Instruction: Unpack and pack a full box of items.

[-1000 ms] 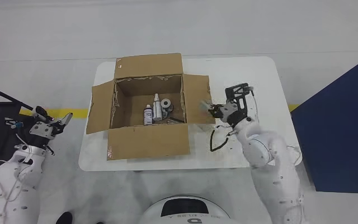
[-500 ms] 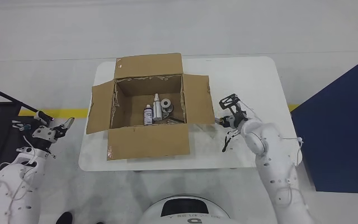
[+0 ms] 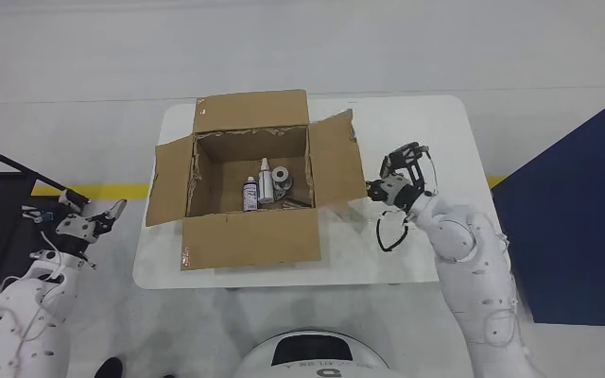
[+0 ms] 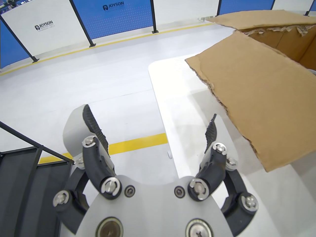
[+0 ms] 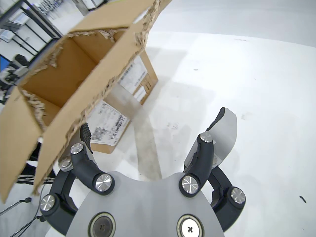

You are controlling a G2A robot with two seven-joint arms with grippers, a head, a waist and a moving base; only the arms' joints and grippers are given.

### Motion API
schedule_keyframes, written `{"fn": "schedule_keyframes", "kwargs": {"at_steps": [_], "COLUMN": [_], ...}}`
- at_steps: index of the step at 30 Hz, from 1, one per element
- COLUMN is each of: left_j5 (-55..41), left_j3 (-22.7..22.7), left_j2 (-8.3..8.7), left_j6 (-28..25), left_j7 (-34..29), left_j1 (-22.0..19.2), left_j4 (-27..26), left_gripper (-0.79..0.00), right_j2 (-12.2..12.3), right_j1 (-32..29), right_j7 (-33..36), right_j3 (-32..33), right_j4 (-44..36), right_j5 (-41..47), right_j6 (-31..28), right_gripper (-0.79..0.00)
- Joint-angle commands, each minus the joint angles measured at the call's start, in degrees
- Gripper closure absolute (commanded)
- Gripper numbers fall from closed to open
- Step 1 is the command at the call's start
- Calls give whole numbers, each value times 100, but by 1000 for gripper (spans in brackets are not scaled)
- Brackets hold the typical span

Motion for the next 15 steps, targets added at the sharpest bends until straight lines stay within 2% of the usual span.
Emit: {"fn": "schedule_keyframes", "kwargs": {"at_steps": [1,5,9,15], "left_j5": [-33,-25,35,183], "left_j3": [-9,11,45,151], "left_j2": [3,14,27,36], "left_j6": [-14,-60,-126,-197], "left_j7": [-13,-37,-34,19], "left_j1": [-7,-43,-72,-37], "left_j4": [44,164,251,262], "left_gripper": [-785,-785,-785,-785], "right_j2": [0,-24,-44,-103], "right_j1": [0,49,80,180], "right_j7": [116,248,294,397], "right_j3": [-133,-637,-1148,-1835], "right_j4": [-159,-554,-899,-951], "right_j5": [159,-102,-947,-2380], "right_j6": [25,301,758,1966], "right_gripper": [-785,-785,-785,-785]}}
